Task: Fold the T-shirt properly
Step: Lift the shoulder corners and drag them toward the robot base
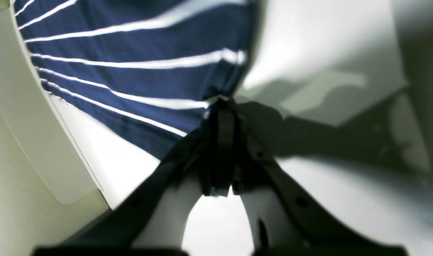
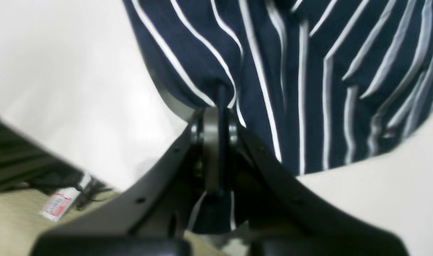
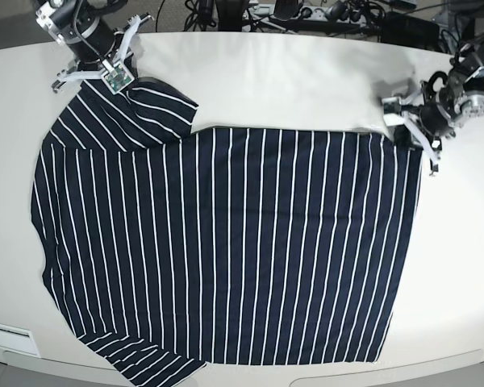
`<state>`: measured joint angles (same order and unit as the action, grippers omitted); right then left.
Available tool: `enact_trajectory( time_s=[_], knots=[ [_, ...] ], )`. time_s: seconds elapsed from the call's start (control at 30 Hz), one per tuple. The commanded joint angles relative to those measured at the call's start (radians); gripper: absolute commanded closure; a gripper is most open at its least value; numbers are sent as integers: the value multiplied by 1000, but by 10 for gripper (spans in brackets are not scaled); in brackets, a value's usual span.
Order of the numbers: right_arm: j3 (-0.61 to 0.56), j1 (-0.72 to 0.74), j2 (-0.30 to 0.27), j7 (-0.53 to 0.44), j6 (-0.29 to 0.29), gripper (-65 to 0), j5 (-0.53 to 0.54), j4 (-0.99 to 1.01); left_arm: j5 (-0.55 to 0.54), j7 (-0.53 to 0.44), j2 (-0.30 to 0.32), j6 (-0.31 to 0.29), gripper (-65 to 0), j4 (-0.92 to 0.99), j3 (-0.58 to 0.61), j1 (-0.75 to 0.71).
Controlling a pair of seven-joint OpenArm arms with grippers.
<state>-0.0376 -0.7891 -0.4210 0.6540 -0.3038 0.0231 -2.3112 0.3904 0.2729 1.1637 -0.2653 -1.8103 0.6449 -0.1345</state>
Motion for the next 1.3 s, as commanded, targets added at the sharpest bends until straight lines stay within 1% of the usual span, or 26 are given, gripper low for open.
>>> enact_trajectory(
  time_s=[0.0,0.07,0.13,0.27,0.33,0.43,0.53,0.6,0.73,0.83,0.97,1.0,1.07,1.1,1.17,1.23,1.27],
  knots=[
    [15,-25,-14,-13,12,0,-5,-44,4,7,38,8,0,-34,-4,-6],
    [41,-61,-33,-13,27,0,-5,-45,5,24,66,29,0,-87,-4,-21],
    [82,-100,-47,-13,35,0,-3,-45,1,29,91,31,0,-131,-4,-24],
    [165,-195,-47,-10,34,0,6,-45,2,81,124,31,0,-189,-4,-37],
    [188,-253,-47,-10,45,0,6,-45,2,102,137,31,0,-208,-4,-60],
    [191,-324,-47,-10,74,0,11,-45,2,102,143,31,0,-229,-4,-109],
    [191,-380,-47,-3,76,0,61,-45,1,116,154,31,0,-260,-4,-169],
    [191,-416,-47,-2,76,0,85,-45,1,155,167,31,0,-284,-4,-216],
    [191,-494,-42,-1,76,0,84,-45,3,235,189,31,0,-322,-4,-326],
    [191,-520,-42,6,78,0,80,-45,46,274,195,35,0,-335,-4,-405],
    [191,-520,-42,13,80,0,72,-45,124,308,200,90,0,-346,-4,-491],
    [191,-520,-42,13,90,0,64,-45,146,308,200,106,0,-348,-4,-506],
    [191,-520,-42,3,135,0,22,-45,198,309,199,151,0,-348,-4,-519],
    [191,-520,-42,-5,160,0,-11,-45,230,312,199,182,0,-348,-4,-519],
    [191,-510,-42,-19,200,0,-84,-45,312,312,199,269,0,-348,-13,-510],
    [191,-445,-43,-56,222,0,-137,-45,369,311,192,351,0,-348,-26,-476],
    [191,-406,-45,-76,223,0,-157,-45,374,308,181,378,0,-348,-34,-449]
  ],
)
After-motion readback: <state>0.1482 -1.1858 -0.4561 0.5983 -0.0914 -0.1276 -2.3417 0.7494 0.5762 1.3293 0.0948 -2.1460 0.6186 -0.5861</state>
